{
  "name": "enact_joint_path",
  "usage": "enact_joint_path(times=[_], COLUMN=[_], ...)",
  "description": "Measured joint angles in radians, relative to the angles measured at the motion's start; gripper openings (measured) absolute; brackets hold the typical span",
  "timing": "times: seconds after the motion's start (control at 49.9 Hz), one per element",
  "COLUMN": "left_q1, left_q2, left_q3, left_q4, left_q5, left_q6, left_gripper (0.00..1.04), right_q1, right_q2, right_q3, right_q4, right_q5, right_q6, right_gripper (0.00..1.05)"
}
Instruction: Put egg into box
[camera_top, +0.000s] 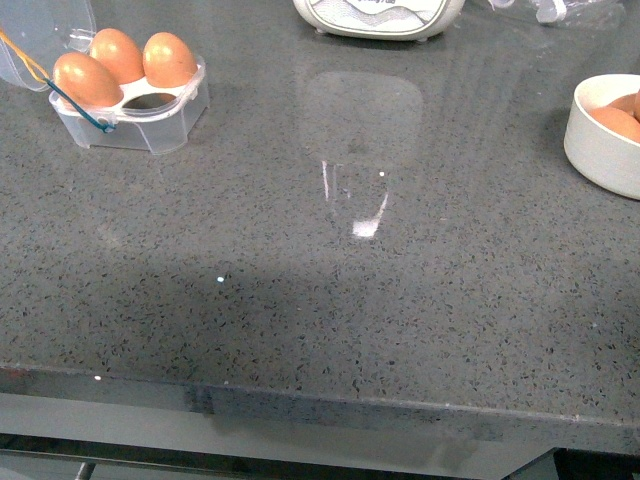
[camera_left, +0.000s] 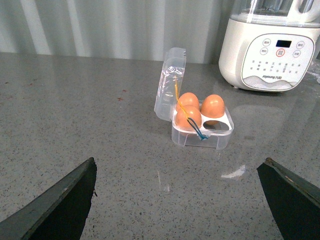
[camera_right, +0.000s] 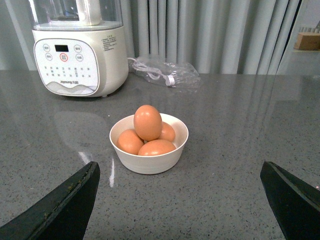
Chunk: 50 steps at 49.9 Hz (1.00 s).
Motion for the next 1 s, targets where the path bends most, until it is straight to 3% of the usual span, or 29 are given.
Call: enact_joint_path(times=[1.001], left_q1=[0.0], left_q2=[0.0], left_q3=[0.0], left_q4=[0.0], left_q5=[0.0], left_q6=[0.0], left_gripper=[0.98], right_q1=[0.0], right_q2=[0.0], right_q3=[0.0], right_q4=[0.0], right_q5=[0.0], right_q6=[0.0], right_gripper=[0.97])
